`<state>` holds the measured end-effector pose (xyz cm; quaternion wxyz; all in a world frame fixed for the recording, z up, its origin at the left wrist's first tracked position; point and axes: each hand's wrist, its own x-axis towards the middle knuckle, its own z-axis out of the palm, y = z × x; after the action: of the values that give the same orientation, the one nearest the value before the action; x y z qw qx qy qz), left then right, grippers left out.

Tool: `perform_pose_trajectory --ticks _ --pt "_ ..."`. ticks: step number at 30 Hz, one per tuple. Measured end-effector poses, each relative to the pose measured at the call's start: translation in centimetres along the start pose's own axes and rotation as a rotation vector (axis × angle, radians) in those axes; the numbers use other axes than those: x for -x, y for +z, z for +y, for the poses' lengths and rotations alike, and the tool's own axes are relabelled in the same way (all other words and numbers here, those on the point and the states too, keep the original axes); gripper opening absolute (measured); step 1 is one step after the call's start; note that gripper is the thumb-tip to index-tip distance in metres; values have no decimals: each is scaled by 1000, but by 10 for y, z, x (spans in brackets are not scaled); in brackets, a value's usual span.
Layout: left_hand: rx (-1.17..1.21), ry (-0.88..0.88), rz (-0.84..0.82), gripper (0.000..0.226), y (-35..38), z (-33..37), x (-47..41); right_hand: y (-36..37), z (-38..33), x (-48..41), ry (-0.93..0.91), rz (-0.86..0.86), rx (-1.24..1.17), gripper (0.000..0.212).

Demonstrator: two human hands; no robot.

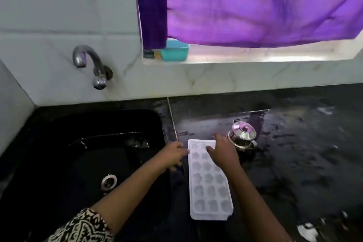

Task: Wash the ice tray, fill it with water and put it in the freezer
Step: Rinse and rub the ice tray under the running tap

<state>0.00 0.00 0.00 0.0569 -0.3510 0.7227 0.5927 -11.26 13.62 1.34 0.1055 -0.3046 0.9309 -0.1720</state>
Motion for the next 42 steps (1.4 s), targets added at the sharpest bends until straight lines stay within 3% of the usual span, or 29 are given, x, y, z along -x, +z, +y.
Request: perform_pose_trajectory --ticks 4,12,14,17,19,22,24,28,31,35,40,42 --pt "-61 -123 -43 48 19 -10 -3 11 13 8 175 -26 38 40" --pt "125 -109 -31 22 36 -25 -5 20 20 2 272 -102 -52 38" --pt "184 -58 9 26 31 -28 -5 20 20 -2 283 -108 -224 35" --pt "303 73 114 35 10 -28 -4 18 11 -6 311 -116 -678 24" --pt "372 149 130 38 -11 -25 -1 12 -3 -9 332 -208 -932 14" --pt "399 207 122 36 -52 -20 11 5 -31 -15 308 -387 -1132 12" --pt "474 229 143 33 -83 -21 21 6 -53 -20 267 -415 -1227 15" --pt "933 270 175 51 -141 -44 47 15 -102 -29 226 -418 -1453 13" --pt "1251 334 97 71 -161 -75 71 27 -144 -34 209 -407 -1594 15" --pt "1325 438 109 70 -165 -93 87 50 -195 -28 135 -498 -1622 24" --pt "1316 388 454 57 -193 -103 105 75 -225 -30 152 -732 -1439 29" --pt "1297 378 525 59 -209 -119 115 79 -237 -47 226 -692 -1416 35"
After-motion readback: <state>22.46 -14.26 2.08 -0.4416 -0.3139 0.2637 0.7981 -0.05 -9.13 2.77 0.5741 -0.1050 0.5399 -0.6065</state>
